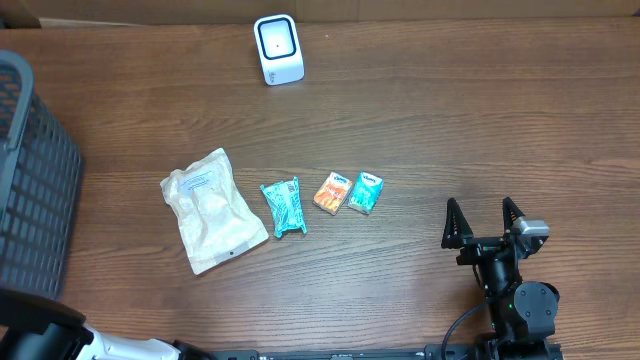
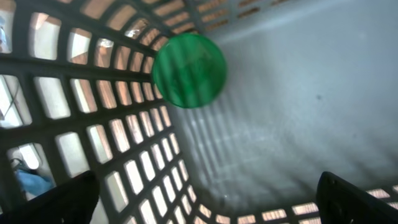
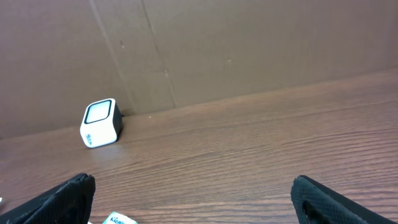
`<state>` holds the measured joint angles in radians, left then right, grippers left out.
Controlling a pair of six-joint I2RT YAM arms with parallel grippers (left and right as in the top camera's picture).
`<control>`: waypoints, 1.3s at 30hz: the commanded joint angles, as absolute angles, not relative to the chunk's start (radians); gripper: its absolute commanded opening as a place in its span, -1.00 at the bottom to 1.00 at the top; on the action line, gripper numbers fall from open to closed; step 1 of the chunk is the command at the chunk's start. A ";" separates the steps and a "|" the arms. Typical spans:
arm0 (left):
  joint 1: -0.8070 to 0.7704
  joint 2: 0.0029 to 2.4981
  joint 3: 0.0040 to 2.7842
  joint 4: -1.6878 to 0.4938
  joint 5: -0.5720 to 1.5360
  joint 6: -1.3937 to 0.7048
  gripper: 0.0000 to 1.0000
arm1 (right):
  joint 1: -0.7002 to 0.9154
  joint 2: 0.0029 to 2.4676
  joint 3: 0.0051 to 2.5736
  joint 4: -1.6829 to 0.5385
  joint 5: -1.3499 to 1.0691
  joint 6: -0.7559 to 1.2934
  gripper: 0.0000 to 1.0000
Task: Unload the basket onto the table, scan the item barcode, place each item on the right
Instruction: 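Reach the left gripper back into the basket toward the green-capped bottle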
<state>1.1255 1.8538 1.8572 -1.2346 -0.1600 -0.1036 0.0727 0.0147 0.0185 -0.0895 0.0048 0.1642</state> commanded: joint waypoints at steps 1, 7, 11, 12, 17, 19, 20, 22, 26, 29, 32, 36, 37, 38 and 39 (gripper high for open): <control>1.188 1.880 1.852 -1.240 -0.137 -0.086 1.00 | 0.072 0.003 0.008 -0.083 0.009 0.167 1.00; 1.264 1.913 1.852 -1.206 -0.066 -0.089 0.99 | 0.072 0.003 0.008 -0.083 0.009 0.167 0.99; 1.260 1.931 1.852 -1.171 -0.051 -0.074 1.00 | 0.072 0.003 0.008 -0.083 0.009 0.167 1.00; 1.256 1.937 1.852 -1.165 -0.051 -0.074 1.00 | 0.072 0.003 0.008 -0.083 0.009 0.167 1.00; 1.240 1.980 1.852 -1.151 -0.064 -0.054 1.00 | 0.072 0.003 0.008 -0.083 0.009 0.167 1.00; 1.239 2.003 1.852 -1.150 -0.076 -0.052 0.98 | 0.072 0.003 0.008 -0.083 0.009 0.167 1.00; 1.240 2.022 1.852 -1.149 -0.086 -0.052 0.96 | 0.072 0.003 0.008 -0.083 0.009 0.167 1.00; 1.240 2.039 1.852 -1.147 -0.105 -0.059 1.00 | 0.072 0.003 0.008 -0.083 0.009 0.167 1.00; 1.238 2.074 1.852 -1.147 -0.181 -0.119 0.99 | 0.072 0.003 0.008 -0.083 0.009 0.167 1.00; 1.237 2.098 1.852 -1.143 -0.200 -0.138 0.99 | 0.072 0.003 0.008 -0.083 0.009 0.167 1.00; 1.237 2.120 1.852 -1.136 -0.202 -0.144 0.96 | 0.072 0.003 0.008 -0.083 0.009 0.167 1.00; 1.237 2.136 1.852 -1.121 -0.197 -0.147 0.73 | 0.072 0.003 0.008 -0.083 0.009 0.167 1.00; 1.235 2.136 1.852 -1.118 -0.192 -0.147 0.66 | 0.072 0.003 0.008 -0.083 0.009 0.167 1.00; 1.235 2.136 1.852 -1.115 -0.188 -0.147 0.61 | 0.072 0.003 0.008 -0.083 0.009 0.167 1.00; 1.235 2.136 1.852 -1.113 -0.186 -0.147 0.53 | 0.072 0.003 0.008 -0.083 0.009 0.167 1.00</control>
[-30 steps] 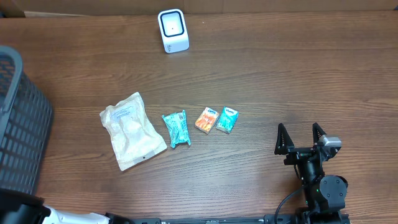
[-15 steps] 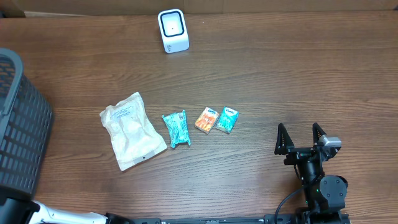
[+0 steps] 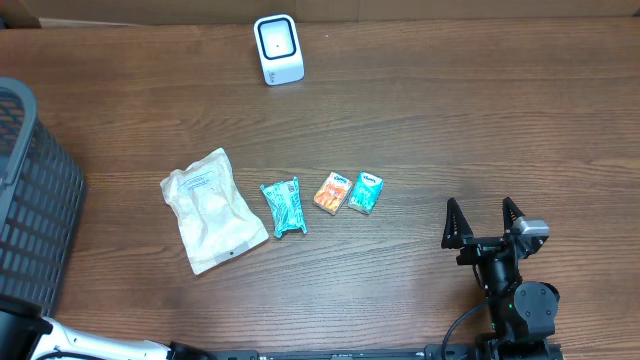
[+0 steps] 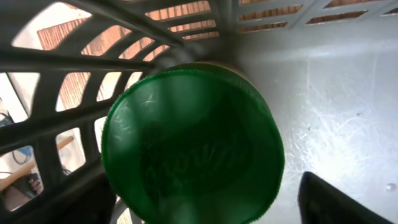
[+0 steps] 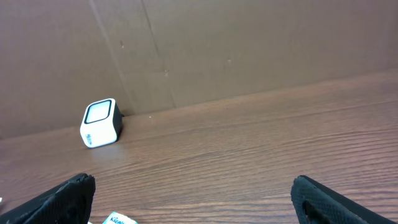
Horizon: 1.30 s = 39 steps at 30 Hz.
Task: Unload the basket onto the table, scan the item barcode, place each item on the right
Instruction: 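Reach the left gripper back into the basket toward the green-capped bottle, then grasp the green-capped bottle by its cap with left gripper and lift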
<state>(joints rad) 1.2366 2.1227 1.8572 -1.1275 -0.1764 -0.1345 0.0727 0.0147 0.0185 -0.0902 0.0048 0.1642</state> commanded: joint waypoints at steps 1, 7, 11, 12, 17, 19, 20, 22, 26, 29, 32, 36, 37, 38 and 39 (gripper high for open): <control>1.235 2.136 1.852 -1.113 -0.184 -0.147 0.46 | 0.072 0.003 0.008 -0.083 0.009 0.167 0.99; 1.227 2.136 1.852 -1.114 -0.179 -0.162 0.07 | 0.072 0.003 0.008 -0.083 0.009 0.167 1.00; 1.200 2.136 1.852 -1.113 -0.175 -0.161 0.08 | 0.072 0.003 0.008 -0.083 0.009 0.167 1.00; 1.189 2.136 1.852 -1.112 -0.175 -0.161 0.08 | 0.072 0.003 0.008 -0.083 0.009 0.167 1.00; 1.116 2.136 1.852 -1.101 -0.177 -0.157 0.11 | 0.072 0.003 0.008 -0.083 0.009 0.167 1.00; 1.085 2.136 1.852 -1.095 -0.187 -0.156 0.15 | 0.072 0.003 0.008 -0.083 0.009 0.167 1.00; 1.067 2.136 1.852 -1.093 -0.193 -0.156 0.16 | 0.072 0.003 0.008 -0.083 0.009 0.167 1.00; 1.037 2.136 1.852 -1.090 -0.195 -0.145 0.19 | 0.072 0.003 0.008 -0.083 0.009 0.167 1.00; 0.996 2.136 1.852 -1.078 -0.211 -0.146 0.36 | 0.072 0.003 0.008 -0.083 0.009 0.167 1.00; 0.982 2.136 1.852 -1.068 -0.217 -0.146 0.54 | 0.072 0.003 0.008 -0.083 0.009 0.167 1.00; 0.982 2.136 1.854 -1.063 -0.221 -0.146 0.61 | 0.072 0.003 0.008 -0.083 0.009 0.167 1.00; 0.982 2.135 1.863 -1.058 -0.276 -0.145 0.70 | 0.072 0.003 0.008 -0.083 0.009 0.167 1.00; 0.982 2.135 1.864 -1.058 -0.301 -0.145 0.72 | 0.072 0.003 0.008 -0.083 0.009 0.167 1.00; 0.981 2.133 1.866 -1.058 -0.325 -0.141 0.72 | 0.072 0.003 0.008 -0.083 0.009 0.167 1.00; 0.981 2.133 1.866 -1.056 -0.350 -0.133 0.75 | 0.072 0.003 0.008 -0.083 0.009 0.167 1.00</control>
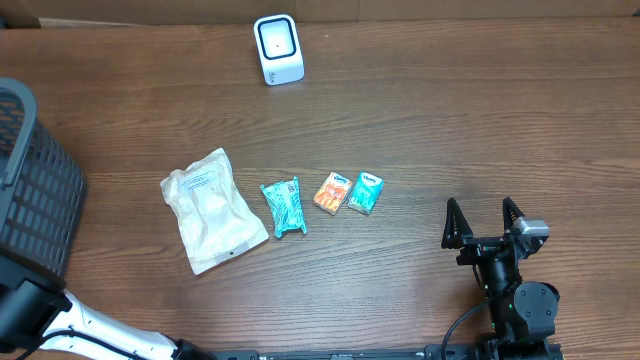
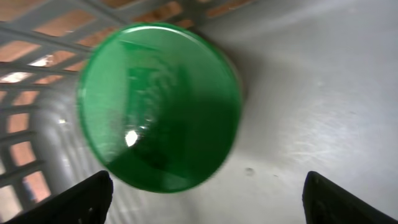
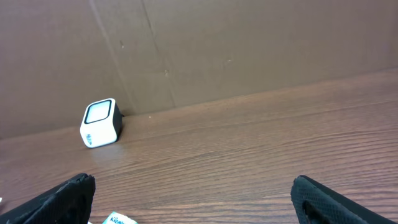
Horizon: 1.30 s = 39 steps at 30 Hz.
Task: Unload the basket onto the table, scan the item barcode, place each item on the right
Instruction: 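Grasp the green-capped bottle by its cap with left gripper and lift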
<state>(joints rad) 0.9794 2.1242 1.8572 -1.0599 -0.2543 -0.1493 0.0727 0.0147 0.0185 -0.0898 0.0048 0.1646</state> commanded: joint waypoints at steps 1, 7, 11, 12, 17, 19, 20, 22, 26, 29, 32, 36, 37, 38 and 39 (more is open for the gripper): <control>0.981 2.133 1.866 -1.053 -0.371 -0.128 0.76 | 0.072 0.003 0.008 -0.083 0.009 0.167 1.00; 0.982 2.133 1.865 -0.994 -0.419 -0.127 0.84 | 0.072 0.003 0.008 -0.083 0.009 0.167 1.00; 0.982 2.140 1.851 -0.934 -0.336 -0.127 0.72 | 0.072 0.003 0.008 -0.083 0.009 0.167 1.00; 0.982 2.140 1.845 -0.925 -0.321 -0.127 0.69 | 0.072 0.003 0.008 -0.083 0.009 0.167 1.00; 0.982 2.140 1.834 -0.904 -0.325 -0.126 0.58 | 0.072 0.003 0.008 -0.083 0.009 0.167 1.00; 0.983 2.140 1.834 -0.902 -0.325 -0.126 0.59 | 0.072 0.003 0.008 -0.083 0.009 0.167 1.00; 0.983 2.140 1.834 -0.903 -0.325 -0.126 0.58 | 0.072 0.003 0.008 -0.083 0.009 0.167 1.00; 0.983 2.140 1.834 -0.908 -0.326 -0.126 0.59 | 0.072 0.003 0.008 -0.083 0.009 0.167 1.00; 0.987 2.140 1.834 -0.934 -0.373 -0.119 0.60 | 0.072 0.003 0.008 -0.083 0.009 0.167 1.00; 0.991 2.140 1.834 -0.938 -0.377 -0.118 0.76 | 0.072 0.003 0.008 -0.083 0.009 0.167 1.00; 0.993 2.140 1.834 -0.938 -0.377 -0.115 0.86 | 0.072 0.003 0.008 -0.083 0.009 0.167 1.00; 0.996 2.140 1.834 -0.937 -0.377 -0.111 0.89 | 0.072 0.003 0.008 -0.083 0.009 0.167 1.00; 0.996 2.140 1.834 -0.936 -0.376 -0.112 0.88 | 0.072 0.003 0.008 -0.083 0.009 0.167 1.00; 0.996 2.142 1.834 -0.933 -0.374 -0.112 0.87 | 0.072 0.003 0.008 -0.083 0.009 0.167 1.00; 0.997 2.144 1.834 -0.930 -0.373 -0.112 0.87 | 0.072 0.003 0.008 -0.083 0.009 0.167 1.00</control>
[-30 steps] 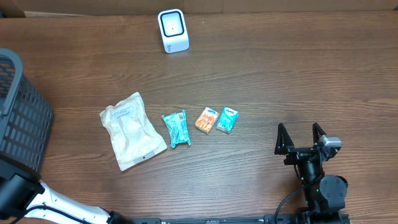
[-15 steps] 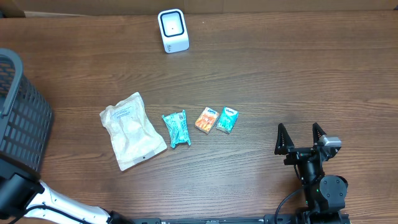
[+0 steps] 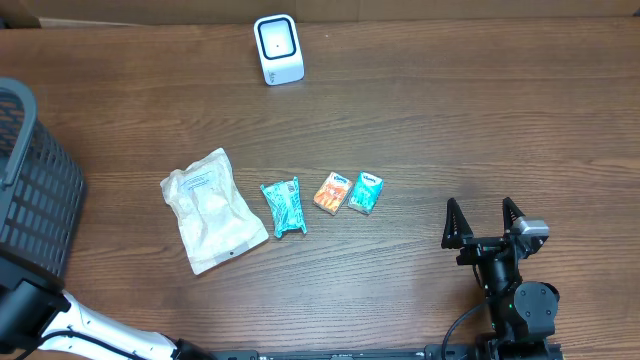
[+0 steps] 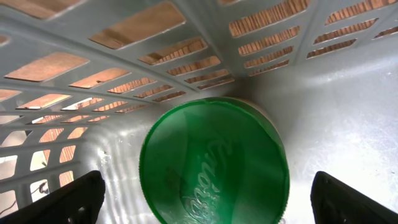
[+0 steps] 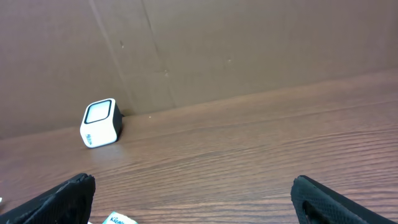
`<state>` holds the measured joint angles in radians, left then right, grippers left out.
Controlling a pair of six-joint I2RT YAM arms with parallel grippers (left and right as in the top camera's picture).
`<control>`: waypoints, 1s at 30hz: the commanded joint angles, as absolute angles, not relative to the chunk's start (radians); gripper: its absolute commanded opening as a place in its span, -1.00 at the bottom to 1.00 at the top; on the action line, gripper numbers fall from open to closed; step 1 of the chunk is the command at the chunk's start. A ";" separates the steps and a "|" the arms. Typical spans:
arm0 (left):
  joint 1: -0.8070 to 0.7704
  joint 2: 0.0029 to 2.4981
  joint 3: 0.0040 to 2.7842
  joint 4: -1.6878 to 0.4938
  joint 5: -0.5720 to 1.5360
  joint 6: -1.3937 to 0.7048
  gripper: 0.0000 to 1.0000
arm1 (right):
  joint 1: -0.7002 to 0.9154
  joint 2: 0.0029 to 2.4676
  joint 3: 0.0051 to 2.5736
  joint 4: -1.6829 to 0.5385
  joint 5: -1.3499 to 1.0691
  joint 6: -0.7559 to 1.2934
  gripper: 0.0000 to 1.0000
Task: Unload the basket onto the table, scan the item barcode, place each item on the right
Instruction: 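Grasp the green-capped bottle by its cap with left gripper and lift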
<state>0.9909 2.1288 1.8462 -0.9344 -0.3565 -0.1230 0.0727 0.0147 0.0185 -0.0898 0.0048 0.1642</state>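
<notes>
A round green lid (image 4: 214, 163) with raised lettering tops a container lying in the grey slotted basket (image 4: 124, 56), seen in the left wrist view. My left gripper (image 4: 211, 202) is open inside the basket, its fingertips on either side of the lid and apart from it. The white barcode scanner (image 3: 278, 49) stands at the table's far edge, also visible as the scanner (image 5: 99, 123) in the right wrist view. My right gripper (image 3: 486, 222) rests open at the front right, holding nothing.
The basket (image 3: 30, 200) sits at the table's left edge. Mid-table lie a white pouch (image 3: 211, 208), a teal packet (image 3: 284, 206), an orange pack (image 3: 331, 192) and a teal tissue pack (image 3: 365, 192). A brown cardboard wall (image 5: 249, 43) backs the table.
In the left wrist view the green lid has gone from the upper left to the lower centre, between the open fingers. The slotted basket wall now fills the top. The right arm has not moved.
The left gripper was open in the basket with the green lid small and farther off. Then the lid filled the view close up. Then it sat at the upper left over the basket floor, and now lies centred between the fingers. The right gripper stayed open and still.
</notes>
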 commanded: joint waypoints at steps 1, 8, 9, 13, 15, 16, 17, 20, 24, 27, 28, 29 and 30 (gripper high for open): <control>0.997 2.148 1.834 -0.926 -0.374 -0.111 0.86 | 0.072 0.003 0.008 -0.083 0.009 0.167 1.00; 1.001 2.185 1.834 -0.899 -0.373 -0.103 0.84 | 0.072 0.003 0.008 -0.083 0.009 0.167 1.00; 1.001 2.188 1.834 -0.892 -0.373 -0.102 0.85 | 0.072 0.003 0.008 -0.083 0.009 0.167 1.00; 1.001 2.191 1.834 -0.869 -0.373 -0.103 0.34 | 0.072 0.003 0.008 -0.083 0.009 0.167 1.00; 1.001 2.191 1.834 -0.867 -0.373 -0.104 -0.09 | 0.072 0.003 0.008 -0.083 0.009 0.167 1.00; 1.001 2.191 1.834 -0.867 -0.373 -0.105 -0.15 | 0.072 0.003 0.008 -0.083 0.009 0.167 1.00; 1.000 2.191 1.834 -0.867 -0.372 -0.105 -0.15 | 0.072 0.003 0.008 -0.083 0.009 0.167 1.00; 0.999 2.190 1.834 -0.868 -0.372 -0.104 -0.13 | 0.072 0.003 0.008 -0.083 0.009 0.167 1.00; 0.999 2.190 1.840 -0.886 -0.372 -0.104 -0.10 | 0.072 0.003 0.008 -0.083 0.009 0.167 1.00; 0.994 2.189 1.869 -0.921 -0.369 -0.105 -0.09 | 0.072 0.003 0.008 -0.083 0.009 0.167 1.00; 0.990 2.188 1.883 -0.937 -0.369 -0.106 -0.08 | 0.072 0.003 0.008 -0.083 0.009 0.167 1.00; 0.985 2.184 1.904 -0.958 -0.368 -0.111 -0.08 | 0.072 0.003 0.008 -0.083 0.009 0.167 1.00; 0.981 2.181 1.918 -0.972 -0.366 -0.118 -0.07 | 0.072 0.003 0.008 -0.083 0.009 0.167 1.00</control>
